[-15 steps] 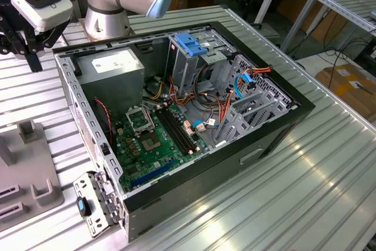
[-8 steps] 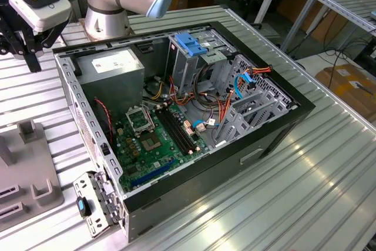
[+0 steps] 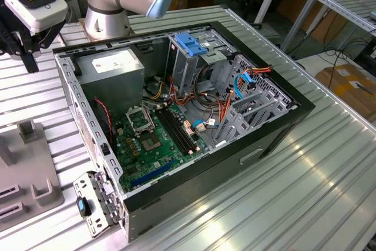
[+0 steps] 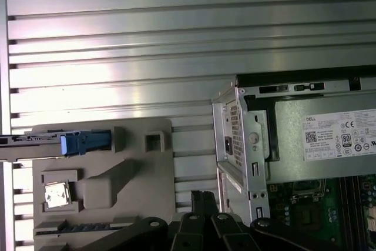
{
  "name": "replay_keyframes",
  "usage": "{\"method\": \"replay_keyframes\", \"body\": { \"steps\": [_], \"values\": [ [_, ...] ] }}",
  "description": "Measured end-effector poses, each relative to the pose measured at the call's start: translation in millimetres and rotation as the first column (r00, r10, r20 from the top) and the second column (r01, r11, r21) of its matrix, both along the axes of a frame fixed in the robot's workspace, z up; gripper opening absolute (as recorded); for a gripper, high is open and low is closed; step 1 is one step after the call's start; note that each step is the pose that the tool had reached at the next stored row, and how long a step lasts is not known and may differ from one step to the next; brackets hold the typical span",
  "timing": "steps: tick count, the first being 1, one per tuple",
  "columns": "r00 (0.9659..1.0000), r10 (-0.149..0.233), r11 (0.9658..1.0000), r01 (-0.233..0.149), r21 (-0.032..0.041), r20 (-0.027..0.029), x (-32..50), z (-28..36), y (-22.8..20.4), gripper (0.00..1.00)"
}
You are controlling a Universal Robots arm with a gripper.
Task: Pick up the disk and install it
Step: 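Reach for the disk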
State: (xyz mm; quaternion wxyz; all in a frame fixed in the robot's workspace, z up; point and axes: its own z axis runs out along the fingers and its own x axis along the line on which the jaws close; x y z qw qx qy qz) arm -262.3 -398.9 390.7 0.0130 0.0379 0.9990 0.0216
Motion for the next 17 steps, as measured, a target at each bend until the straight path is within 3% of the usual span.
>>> {"method": "replay_keyframes", "body": {
  "steps": [11,15,17],
  "values": [
    [1.0,0.0,1.0,0.0,0.0,0.0,-22.2,-0.4,0.0,0.11],
    [1.0,0.0,1.0,0.0,0.0001,0.0001,-34.1,-0.8,0.1,0.11],
    [1.0,0.0,1.0,0.0,-0.0001,0.0001,-44.5,-1.1,0.4,0.11]
  ]
}}
